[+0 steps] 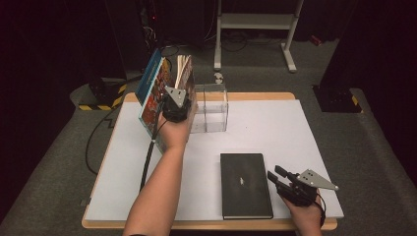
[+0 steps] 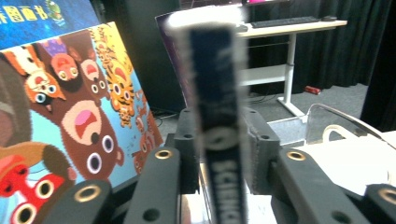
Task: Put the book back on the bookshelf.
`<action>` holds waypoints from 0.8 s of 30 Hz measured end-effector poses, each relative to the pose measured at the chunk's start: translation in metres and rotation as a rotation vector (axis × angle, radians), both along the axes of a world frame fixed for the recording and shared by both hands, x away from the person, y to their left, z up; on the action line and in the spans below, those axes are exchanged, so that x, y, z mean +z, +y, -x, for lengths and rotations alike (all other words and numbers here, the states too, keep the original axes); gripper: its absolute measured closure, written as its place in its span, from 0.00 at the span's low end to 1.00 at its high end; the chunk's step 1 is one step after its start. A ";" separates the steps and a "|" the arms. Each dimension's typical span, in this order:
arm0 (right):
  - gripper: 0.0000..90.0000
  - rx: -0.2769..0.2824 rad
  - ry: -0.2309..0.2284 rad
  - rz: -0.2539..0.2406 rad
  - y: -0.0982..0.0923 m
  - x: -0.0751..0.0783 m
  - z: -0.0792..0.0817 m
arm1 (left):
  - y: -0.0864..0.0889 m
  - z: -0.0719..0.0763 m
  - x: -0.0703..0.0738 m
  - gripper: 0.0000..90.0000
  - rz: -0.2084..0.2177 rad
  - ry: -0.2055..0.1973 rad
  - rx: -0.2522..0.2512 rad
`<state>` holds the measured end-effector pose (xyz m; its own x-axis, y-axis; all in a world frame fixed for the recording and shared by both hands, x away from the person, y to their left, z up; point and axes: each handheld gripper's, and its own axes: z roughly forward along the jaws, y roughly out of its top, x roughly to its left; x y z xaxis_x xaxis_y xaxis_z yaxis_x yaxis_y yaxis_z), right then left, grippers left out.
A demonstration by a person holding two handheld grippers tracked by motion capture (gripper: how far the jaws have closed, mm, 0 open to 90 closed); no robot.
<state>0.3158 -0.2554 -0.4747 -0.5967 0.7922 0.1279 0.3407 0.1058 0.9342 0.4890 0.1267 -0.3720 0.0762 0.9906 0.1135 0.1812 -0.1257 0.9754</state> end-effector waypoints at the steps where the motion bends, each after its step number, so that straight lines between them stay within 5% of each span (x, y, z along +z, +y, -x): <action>1: 0.64 0.002 -0.001 0.002 0.001 0.000 0.000 | 0.000 0.000 0.000 0.73 -0.001 0.006 0.002; 11: 0.62 0.012 0.003 0.004 0.001 -0.001 -0.001 | 0.003 0.009 -0.003 0.62 0.037 0.061 -0.022; 24: 0.61 0.027 0.010 0.015 0.006 -0.002 -0.001 | 0.005 0.038 -0.004 0.57 0.013 0.082 -0.034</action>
<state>0.3172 -0.2493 -0.4763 -0.6165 0.7778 0.1221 0.3466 0.1289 0.9291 0.4508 0.1315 -0.3761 0.1180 0.9887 0.0925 0.2560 -0.1203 0.9592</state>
